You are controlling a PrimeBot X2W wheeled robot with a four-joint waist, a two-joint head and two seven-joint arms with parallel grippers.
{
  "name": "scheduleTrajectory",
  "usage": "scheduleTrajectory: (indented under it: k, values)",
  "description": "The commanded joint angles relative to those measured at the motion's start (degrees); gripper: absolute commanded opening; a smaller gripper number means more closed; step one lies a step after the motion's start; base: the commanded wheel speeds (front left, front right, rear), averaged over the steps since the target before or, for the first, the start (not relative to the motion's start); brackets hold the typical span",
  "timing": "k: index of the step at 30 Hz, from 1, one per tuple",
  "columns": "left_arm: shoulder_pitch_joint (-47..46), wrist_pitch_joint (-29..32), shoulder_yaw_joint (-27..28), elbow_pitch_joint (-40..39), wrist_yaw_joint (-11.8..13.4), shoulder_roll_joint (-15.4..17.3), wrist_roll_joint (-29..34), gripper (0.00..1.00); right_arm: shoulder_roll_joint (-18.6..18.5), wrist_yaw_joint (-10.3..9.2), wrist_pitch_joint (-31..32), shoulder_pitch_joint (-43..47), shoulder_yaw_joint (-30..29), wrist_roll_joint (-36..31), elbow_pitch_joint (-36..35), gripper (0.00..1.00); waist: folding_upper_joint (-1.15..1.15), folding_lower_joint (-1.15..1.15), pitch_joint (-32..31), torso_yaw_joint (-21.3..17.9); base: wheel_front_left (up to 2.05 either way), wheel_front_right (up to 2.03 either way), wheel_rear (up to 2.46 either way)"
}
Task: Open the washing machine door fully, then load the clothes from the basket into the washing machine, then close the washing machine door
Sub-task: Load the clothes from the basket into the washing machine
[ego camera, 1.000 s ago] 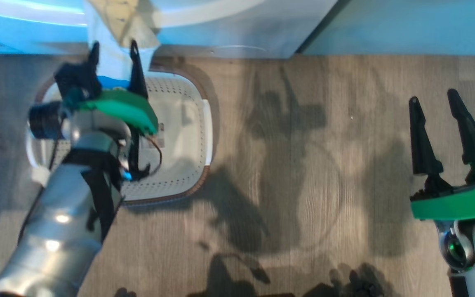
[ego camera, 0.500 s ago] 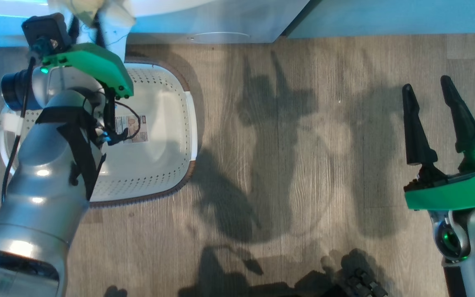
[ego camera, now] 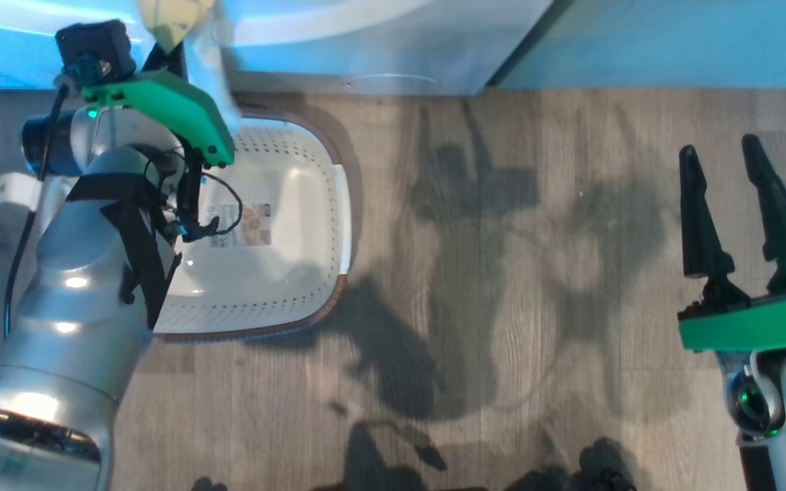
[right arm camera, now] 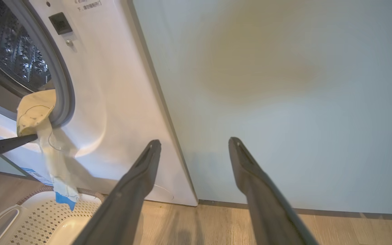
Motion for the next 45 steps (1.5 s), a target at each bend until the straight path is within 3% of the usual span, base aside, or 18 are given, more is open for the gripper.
scheduleTrajectory:
  k: [1,7,15,25,35,45]
  values:
    - [-0.4,0.8,1.2,-2.9,-0.2,2.9,-0.3,0.0,0.1,-0.16,-0.5,2.2,0.7,0.3,-1.6,1.0,0.0,0.0,-1.1,1.0,0.0,0.0,0.0]
    - [0.1,6.2,1.1,-12.5,0.4,6.1,-0.6,0.0,0.1,-0.16,-0.5,3.3,0.7,0.3,-1.5,1.0,0.0,0.0,-2.7,2.2,0.0,0.0,0.0]
    - [-1.0,14.7,2.2,-24.6,3.4,11.7,0.0,0.0,0.2,-0.16,-0.5,3.3,1.7,1.3,-1.3,1.0,0.0,0.0,-3.1,0.9,0.0,0.0,0.0]
    - [-7.2,21.7,3.6,-27.0,5.4,16.2,0.7,0.0,0.2,-0.16,-0.5,1.9,3.5,3.1,-0.9,1.0,0.0,0.0,-0.5,-3.1,0.0,0.0,0.0]
    - [-16.3,20.2,4.5,-20.4,5.5,19.1,3.2,0.0,0.3,-0.16,-0.5,0.0,4.9,6.2,-1.0,1.0,0.0,0.0,4.1,-7.6,0.0,0.0,0.0]
    - [-28.0,10.0,3.6,-12.8,5.5,21.1,9.1,0.0,0.3,-0.16,-0.5,-2.1,7.1,8.7,-1.0,1.0,0.0,0.0,8.7,-11.1,0.0,0.0,0.0]
